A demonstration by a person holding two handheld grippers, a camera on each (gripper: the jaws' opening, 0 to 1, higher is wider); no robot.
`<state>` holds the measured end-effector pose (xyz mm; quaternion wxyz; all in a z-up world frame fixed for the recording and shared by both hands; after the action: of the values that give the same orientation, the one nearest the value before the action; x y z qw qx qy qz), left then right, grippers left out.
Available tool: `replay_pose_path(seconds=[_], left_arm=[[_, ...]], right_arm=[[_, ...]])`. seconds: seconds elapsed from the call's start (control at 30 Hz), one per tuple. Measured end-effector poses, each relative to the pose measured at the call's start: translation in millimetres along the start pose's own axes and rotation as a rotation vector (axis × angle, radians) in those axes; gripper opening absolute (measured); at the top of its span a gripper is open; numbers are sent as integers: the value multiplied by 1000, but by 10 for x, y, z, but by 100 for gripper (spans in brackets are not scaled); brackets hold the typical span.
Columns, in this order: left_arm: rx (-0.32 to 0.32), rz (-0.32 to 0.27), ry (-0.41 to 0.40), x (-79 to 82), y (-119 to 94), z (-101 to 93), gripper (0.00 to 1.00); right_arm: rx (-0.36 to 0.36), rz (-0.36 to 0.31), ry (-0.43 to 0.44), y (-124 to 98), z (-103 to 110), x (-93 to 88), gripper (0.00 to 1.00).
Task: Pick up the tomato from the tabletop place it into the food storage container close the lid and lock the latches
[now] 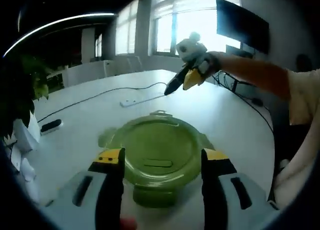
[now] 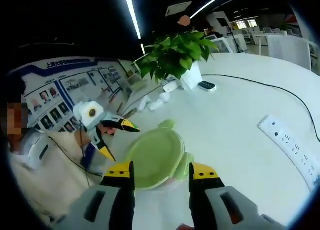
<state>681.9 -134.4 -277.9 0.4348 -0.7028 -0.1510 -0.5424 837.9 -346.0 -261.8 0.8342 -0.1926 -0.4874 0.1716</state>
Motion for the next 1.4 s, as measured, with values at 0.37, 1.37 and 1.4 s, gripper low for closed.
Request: replay_pose_path(seconds=[0.37, 1.37, 1.4], left_arm=[[-23, 95, 70, 64, 234, 9, 62], [-46, 282, 81, 33, 510, 41, 69], [-47, 289, 85, 37, 514, 43, 69]], right_arm=[[2, 0, -20, 20, 119, -68, 37], [-6, -22, -32, -136, 185, -164, 36], [-3, -25, -34, -139, 199, -163, 36]])
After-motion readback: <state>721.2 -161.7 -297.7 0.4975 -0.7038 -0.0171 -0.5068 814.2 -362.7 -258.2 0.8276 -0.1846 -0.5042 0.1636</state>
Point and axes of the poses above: the point that each gripper's makers call its tool centre point, and the gripper's own axes: y roughly forward along the fingers, z roughly to its left, x roughly out of its top, the point moved 8 cm from there along -y, roughly backward along the fingers, and after that the axes turned 1 degree about -x, right-handed, at the moved point
